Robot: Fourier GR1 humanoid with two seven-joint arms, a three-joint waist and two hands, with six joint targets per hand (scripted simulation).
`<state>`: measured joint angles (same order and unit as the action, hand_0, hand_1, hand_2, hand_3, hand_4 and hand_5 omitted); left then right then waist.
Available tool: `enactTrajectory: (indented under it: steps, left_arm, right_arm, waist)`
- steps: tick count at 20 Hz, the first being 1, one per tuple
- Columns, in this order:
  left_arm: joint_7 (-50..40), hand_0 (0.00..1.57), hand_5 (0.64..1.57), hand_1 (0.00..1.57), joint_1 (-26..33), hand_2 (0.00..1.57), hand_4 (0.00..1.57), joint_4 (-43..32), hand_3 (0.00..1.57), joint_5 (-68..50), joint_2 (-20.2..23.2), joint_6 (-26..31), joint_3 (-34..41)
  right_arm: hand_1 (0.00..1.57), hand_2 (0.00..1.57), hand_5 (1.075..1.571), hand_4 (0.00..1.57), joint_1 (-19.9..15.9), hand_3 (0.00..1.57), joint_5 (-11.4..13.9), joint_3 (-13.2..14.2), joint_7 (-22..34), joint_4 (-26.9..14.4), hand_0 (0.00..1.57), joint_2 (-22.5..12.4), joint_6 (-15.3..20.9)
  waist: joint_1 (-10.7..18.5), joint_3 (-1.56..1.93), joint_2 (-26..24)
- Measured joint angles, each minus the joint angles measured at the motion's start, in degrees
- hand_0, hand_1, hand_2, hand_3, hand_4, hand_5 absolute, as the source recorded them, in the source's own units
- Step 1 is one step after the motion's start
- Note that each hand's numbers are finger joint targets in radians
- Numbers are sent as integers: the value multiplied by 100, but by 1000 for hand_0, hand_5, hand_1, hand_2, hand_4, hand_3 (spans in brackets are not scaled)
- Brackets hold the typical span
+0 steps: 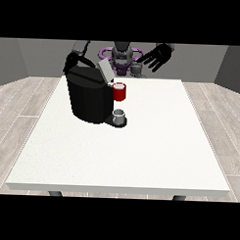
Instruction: Insert the coffee pod into the coffee machine and close the lid
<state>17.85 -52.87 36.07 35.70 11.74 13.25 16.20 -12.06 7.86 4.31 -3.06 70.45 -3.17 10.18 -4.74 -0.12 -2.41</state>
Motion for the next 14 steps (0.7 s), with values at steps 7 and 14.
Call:
enactTrajectory:
  steps: [7, 14]
  left_arm:
    - [310, 0, 1571, 0, 1245, 0, 372, -168, 0, -915, -705, 233, 612]
    - [149, 0, 1571, 0, 1899, 0, 404, 125, 0, -1298, -1064, 238, 416]
  right_arm:
    - [0, 0, 1571, 62, 17, 0, -284, -101, 228, 379, 0, -52, -472]
    - [0, 0, 1571, 0, -343, 0, -328, -30, 441, 471, 0, -491, -861]
  waist:
    - [633, 5, -984]
    - [1094, 11, -1290]
